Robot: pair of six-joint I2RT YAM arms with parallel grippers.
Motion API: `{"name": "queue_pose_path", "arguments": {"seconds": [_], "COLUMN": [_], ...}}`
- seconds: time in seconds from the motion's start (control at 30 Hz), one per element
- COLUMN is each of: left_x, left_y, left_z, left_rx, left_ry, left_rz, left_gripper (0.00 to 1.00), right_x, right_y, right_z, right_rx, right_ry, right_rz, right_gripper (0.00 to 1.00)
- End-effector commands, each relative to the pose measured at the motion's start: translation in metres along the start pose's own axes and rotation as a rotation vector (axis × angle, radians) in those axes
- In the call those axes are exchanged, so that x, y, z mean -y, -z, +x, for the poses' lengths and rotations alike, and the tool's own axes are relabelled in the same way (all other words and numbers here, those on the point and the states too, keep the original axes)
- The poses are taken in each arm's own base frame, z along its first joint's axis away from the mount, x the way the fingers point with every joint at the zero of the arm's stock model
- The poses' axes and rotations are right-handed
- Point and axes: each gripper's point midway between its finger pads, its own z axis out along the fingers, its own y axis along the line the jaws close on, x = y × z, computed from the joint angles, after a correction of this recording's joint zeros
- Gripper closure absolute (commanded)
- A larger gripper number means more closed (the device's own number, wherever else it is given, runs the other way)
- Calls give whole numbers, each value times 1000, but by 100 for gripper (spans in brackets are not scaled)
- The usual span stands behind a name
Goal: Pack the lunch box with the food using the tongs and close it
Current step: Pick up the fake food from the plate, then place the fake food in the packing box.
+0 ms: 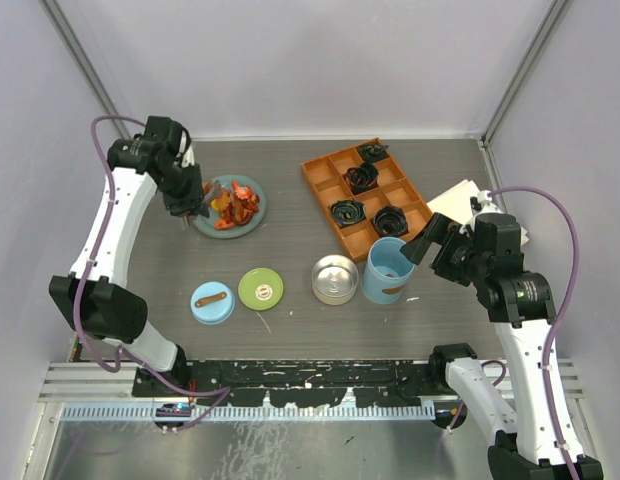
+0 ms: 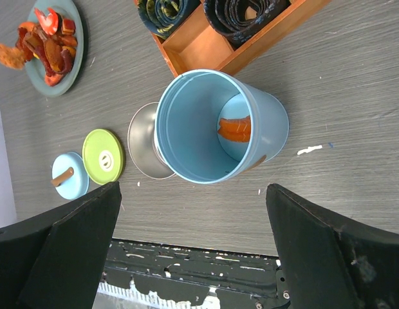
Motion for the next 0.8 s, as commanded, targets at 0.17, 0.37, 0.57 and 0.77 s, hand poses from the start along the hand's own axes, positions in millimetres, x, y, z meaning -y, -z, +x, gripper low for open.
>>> {"name": "queue_pose_path", "arguments": {"seconds": [0.17,0.37,0.57,0.77], "left_x": [105,166,224,263], "left_y": [74,93,112,123], "left_z": [13,43,83,120], "left_rx": [127,110,72,10], "left_ry": [-138,-251,-372,-443], "left_rz": [282,403,528,651], "left_gripper": [88,88,88,88], "right_x": [-6,-3,6,20], "right_y": [7,7,14,23], "right_z": [-12,-14,-22,-31], "right_rx": [54,66,110,179], "right_ry": [1,2,-3,-24], "right_rz": [-16,3,61,145], "right_gripper": [0,0,0,0]}}
